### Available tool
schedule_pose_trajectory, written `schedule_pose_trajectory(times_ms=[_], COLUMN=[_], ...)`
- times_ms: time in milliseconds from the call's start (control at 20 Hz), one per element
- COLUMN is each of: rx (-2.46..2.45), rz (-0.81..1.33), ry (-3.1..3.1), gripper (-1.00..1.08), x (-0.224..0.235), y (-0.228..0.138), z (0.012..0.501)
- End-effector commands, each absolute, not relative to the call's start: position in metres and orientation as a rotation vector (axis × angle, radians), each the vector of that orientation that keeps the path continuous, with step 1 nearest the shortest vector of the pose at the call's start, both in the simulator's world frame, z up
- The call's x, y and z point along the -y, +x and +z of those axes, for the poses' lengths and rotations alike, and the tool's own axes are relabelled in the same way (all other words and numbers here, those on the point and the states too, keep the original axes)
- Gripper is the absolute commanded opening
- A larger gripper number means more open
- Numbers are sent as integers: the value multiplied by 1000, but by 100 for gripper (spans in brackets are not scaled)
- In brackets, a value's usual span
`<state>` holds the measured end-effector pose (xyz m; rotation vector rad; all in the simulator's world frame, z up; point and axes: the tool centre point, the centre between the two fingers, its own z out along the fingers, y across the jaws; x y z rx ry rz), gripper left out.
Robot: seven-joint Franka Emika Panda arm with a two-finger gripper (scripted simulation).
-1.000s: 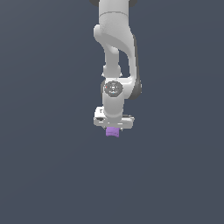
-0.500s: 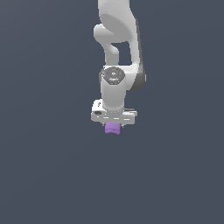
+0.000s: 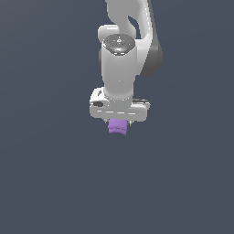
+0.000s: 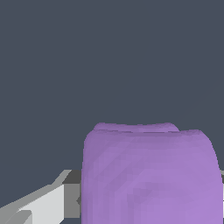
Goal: Pick up the object and move it to a goal position.
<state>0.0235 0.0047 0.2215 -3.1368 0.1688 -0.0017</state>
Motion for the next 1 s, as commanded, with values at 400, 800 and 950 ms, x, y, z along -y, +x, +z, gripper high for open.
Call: schedule_pose_trajectory(times_ms=[400,800,950], rx=[-169,-170,-170], rz=[0,0,0], ry=[-3137,-3137,-3137], gripper=[-100,-100,-100], x=[-4,-4,-4], y=[51,68,74], z=[321,375,391])
